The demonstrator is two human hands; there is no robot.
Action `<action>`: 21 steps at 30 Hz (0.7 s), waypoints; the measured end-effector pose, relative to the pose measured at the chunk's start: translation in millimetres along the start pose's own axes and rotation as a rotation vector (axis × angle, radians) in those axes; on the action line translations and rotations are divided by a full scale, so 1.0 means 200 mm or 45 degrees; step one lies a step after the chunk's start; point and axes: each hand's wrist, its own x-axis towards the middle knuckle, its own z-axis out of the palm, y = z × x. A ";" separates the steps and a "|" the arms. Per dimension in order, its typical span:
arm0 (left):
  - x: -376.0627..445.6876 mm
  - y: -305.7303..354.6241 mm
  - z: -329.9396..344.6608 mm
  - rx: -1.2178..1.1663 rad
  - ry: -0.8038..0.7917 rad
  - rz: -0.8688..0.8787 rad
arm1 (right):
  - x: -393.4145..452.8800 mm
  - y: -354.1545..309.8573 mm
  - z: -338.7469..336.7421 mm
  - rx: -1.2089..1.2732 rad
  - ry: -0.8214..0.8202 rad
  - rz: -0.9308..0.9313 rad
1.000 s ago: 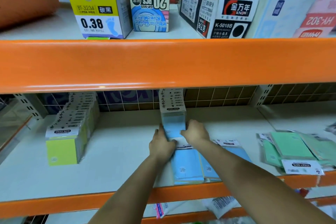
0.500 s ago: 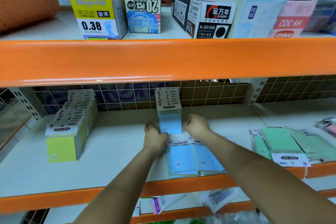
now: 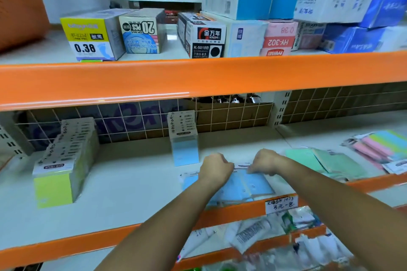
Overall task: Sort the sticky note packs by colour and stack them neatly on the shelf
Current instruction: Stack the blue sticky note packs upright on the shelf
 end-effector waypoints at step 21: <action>0.02 0.06 0.11 -0.383 -0.277 -0.362 | 0.01 0.11 -0.07 0.644 -0.092 0.024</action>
